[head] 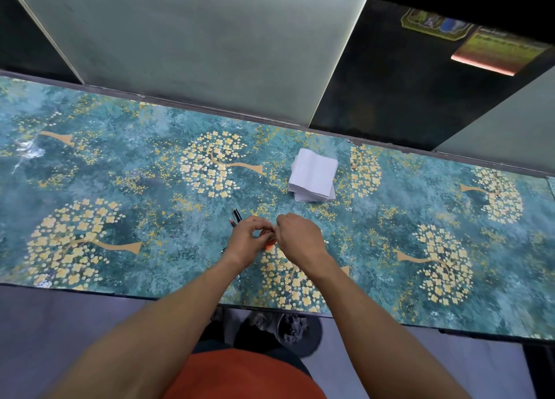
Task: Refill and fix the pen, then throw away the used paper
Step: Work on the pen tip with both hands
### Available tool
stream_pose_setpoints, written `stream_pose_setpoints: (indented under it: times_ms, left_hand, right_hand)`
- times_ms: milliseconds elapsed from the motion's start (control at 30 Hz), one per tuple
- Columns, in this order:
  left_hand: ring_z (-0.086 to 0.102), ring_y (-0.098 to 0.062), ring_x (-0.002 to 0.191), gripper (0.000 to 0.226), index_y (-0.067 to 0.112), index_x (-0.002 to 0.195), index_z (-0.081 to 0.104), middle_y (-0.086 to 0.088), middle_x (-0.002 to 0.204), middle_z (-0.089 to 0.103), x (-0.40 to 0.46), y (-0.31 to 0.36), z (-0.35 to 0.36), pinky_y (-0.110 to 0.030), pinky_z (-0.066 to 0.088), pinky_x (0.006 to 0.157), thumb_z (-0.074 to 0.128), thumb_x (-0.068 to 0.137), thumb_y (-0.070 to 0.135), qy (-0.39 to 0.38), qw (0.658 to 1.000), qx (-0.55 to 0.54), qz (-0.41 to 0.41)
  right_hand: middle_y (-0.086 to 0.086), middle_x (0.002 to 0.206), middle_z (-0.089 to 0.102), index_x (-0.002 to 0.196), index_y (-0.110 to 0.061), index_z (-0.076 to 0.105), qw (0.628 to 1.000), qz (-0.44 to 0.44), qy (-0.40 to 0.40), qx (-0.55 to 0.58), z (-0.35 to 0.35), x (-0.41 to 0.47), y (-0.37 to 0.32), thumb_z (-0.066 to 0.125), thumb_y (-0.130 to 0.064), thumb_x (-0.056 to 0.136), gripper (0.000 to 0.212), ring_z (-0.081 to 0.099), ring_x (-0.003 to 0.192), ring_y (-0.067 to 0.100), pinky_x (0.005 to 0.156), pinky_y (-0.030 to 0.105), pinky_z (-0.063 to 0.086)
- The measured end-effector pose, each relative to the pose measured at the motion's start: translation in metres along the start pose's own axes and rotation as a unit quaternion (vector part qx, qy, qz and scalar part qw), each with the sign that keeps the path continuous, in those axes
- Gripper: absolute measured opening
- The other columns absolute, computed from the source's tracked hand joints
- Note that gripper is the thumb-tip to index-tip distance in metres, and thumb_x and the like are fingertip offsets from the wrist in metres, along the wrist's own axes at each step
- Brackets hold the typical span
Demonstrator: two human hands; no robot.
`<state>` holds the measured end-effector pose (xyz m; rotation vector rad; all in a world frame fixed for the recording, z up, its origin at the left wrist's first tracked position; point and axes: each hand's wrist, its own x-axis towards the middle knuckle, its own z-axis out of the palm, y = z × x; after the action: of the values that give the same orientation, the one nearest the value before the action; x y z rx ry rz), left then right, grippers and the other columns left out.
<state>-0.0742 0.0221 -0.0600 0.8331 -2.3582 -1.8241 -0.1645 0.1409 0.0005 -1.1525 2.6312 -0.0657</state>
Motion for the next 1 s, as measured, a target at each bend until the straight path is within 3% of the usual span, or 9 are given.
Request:
stream_pose_setpoints:
  times_ms: [167, 300, 433, 733, 1000]
  left_hand:
    - [0.063, -0.011, 0.099, 0.015, 0.013, 0.101, 0.079, 0.005, 0.103, 0.065, -0.0002, 0.0017, -0.0004, -0.033, 0.053, 0.094, 0.074, 0.088, 0.007, 0.003, 1.000, -0.008, 0.001]
    - [0.066, -0.021, 0.104, 0.014, 0.008, 0.103, 0.079, -0.005, 0.110, 0.067, 0.0006, 0.0009, 0.0003, -0.044, 0.056, 0.094, 0.072, 0.091, 0.007, 0.005, 1.000, -0.013, -0.010]
    - [0.065, -0.021, 0.106, 0.016, 0.006, 0.103, 0.079, -0.007, 0.110, 0.068, 0.0006, 0.0002, 0.0004, -0.042, 0.053, 0.098, 0.074, 0.087, 0.004, -0.001, 1.000, -0.009, -0.009]
    - [0.065, -0.020, 0.105, 0.015, 0.008, 0.103, 0.079, -0.004, 0.110, 0.067, 0.0018, -0.0020, 0.0004, -0.042, 0.054, 0.097, 0.072, 0.090, 0.006, -0.002, 1.000, -0.013, -0.016]
    - [0.064, -0.020, 0.107, 0.017, 0.007, 0.104, 0.079, -0.006, 0.112, 0.067, 0.0022, -0.0015, -0.0008, -0.042, 0.052, 0.100, 0.074, 0.088, 0.004, -0.008, 1.000, -0.005, -0.019]
  right_hand:
    - [0.009, 0.094, 0.067, 0.097, -0.014, 0.062, 1.000, 0.011, -0.001, -0.013, 0.0023, 0.0025, 0.0007, 0.044, -0.036, 0.106, 0.031, 0.067, 0.082, 0.035, 0.059, 0.037, 0.036]
    - [0.008, 0.101, 0.064, 0.106, -0.015, 0.059, 1.000, -0.007, -0.004, 0.015, 0.0021, 0.0002, 0.0023, 0.044, -0.041, 0.105, 0.029, 0.065, 0.086, 0.035, 0.062, 0.037, 0.037]
    - [0.010, 0.099, 0.065, 0.107, -0.014, 0.059, 1.000, -0.018, -0.010, 0.002, 0.0008, 0.0019, 0.0021, 0.047, -0.033, 0.105, 0.023, 0.065, 0.085, 0.037, 0.060, 0.038, 0.034]
    - [0.006, 0.094, 0.064, 0.098, -0.017, 0.059, 0.999, 0.028, -0.004, 0.034, 0.0026, 0.0019, 0.0010, 0.044, -0.042, 0.104, 0.030, 0.063, 0.083, 0.032, 0.061, 0.037, 0.036]
    - [0.008, 0.092, 0.064, 0.099, -0.015, 0.060, 0.999, 0.020, -0.003, 0.028, 0.0053, 0.0030, 0.0003, 0.045, -0.035, 0.105, 0.026, 0.064, 0.082, 0.034, 0.059, 0.036, 0.034]
